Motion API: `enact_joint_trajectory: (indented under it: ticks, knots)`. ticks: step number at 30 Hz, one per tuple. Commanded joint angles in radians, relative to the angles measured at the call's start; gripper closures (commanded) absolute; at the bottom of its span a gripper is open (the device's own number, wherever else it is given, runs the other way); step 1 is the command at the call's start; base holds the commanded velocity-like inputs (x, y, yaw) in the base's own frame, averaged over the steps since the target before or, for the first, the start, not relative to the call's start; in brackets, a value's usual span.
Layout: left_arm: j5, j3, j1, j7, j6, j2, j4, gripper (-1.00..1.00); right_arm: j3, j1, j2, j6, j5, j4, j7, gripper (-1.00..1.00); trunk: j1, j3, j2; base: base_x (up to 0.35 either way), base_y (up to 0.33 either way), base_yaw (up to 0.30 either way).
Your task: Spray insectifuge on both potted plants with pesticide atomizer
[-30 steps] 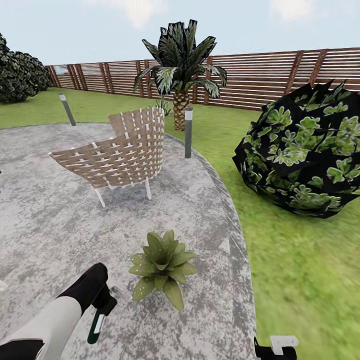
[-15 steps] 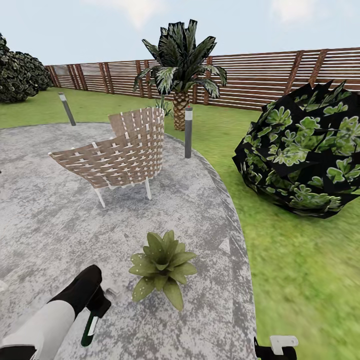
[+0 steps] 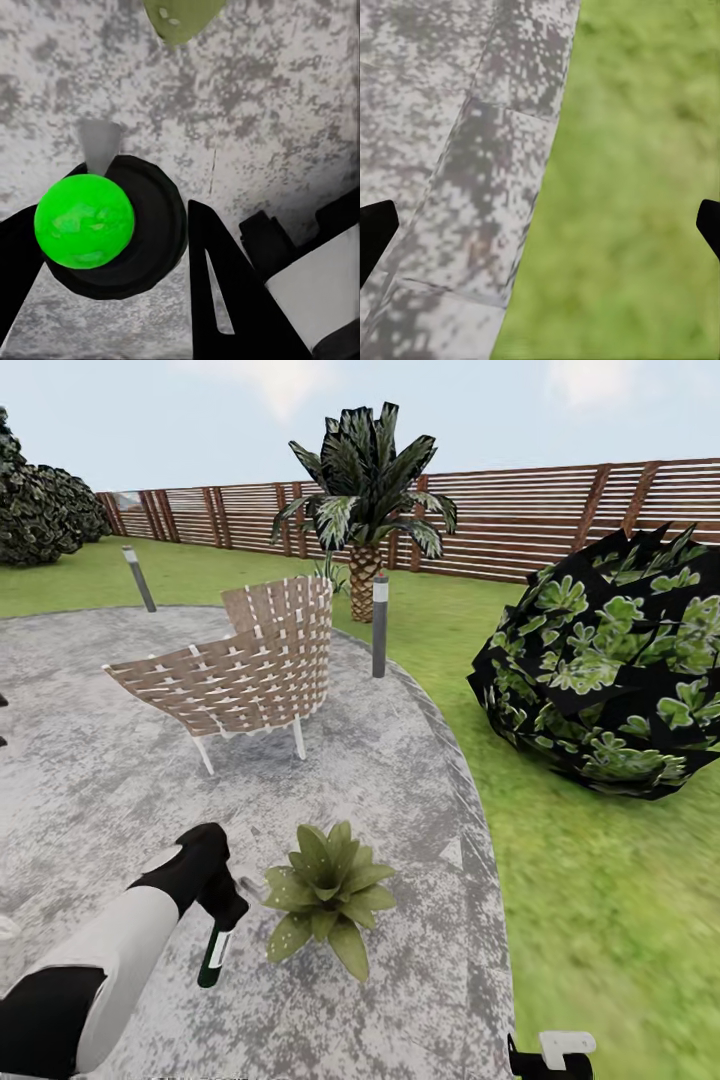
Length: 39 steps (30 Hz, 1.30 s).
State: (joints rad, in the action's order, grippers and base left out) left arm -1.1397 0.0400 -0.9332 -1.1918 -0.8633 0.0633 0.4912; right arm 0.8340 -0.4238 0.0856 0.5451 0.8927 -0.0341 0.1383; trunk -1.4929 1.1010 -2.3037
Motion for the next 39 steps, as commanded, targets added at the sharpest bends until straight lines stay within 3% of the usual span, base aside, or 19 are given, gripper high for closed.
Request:
enact_joint_trajectory:
  ticks: [1, 13, 19, 21, 22, 27, 39]
  knots:
    - [-0.016, 0.004, 0.002, -0.018, -0.008, -0.002, 0.002, 1.00, 0.004, -0.001, 0.000, 0.002, 0.011, 0.002, 0.008, -1.00, 0.000, 0.001, 0.000, 0.000, 0.000, 0.242]
    - [-0.026, 0.000, 0.005, -0.021, -0.017, 0.004, 0.003, 1.00, 0.005, -0.001, 0.000, 0.002, 0.011, 0.002, 0.007, -1.00, 0.000, 0.001, 0.000, 0.103, -0.132, 0.193]
    - [-0.025, -0.002, 0.006, -0.018, -0.017, 0.004, 0.004, 1.00, 0.005, -0.001, 0.001, 0.003, 0.011, 0.002, 0.007, -1.00, 0.000, 0.001, 0.000, -0.145, -0.250, 0.003]
    - [-0.025, -0.003, 0.008, -0.017, -0.017, 0.007, 0.017, 1.00, 0.006, 0.000, 0.001, 0.004, 0.008, 0.001, 0.008, -1.00, 0.000, 0.001, 0.000, -0.220, -0.218, 0.000]
    - [-0.026, -0.005, 0.014, -0.017, -0.017, 0.010, 0.064, 1.00, 0.005, -0.001, 0.000, 0.008, 0.006, 0.001, 0.008, -1.00, 0.000, 0.001, 0.000, -0.225, -0.212, 0.000]
    - [-0.026, -0.006, 0.016, -0.017, -0.017, 0.013, 0.072, 1.00, 0.004, -0.001, 0.000, 0.007, 0.009, 0.002, 0.007, -1.00, 0.000, 0.001, 0.000, -0.094, -0.244, 0.191]
    - [-0.025, -0.011, 0.043, -0.016, -0.017, 0.053, 0.071, 1.00, 0.004, -0.001, 0.000, 0.005, 0.011, 0.002, 0.007, -1.00, 0.000, 0.001, 0.000, 0.041, -0.272, 0.260]
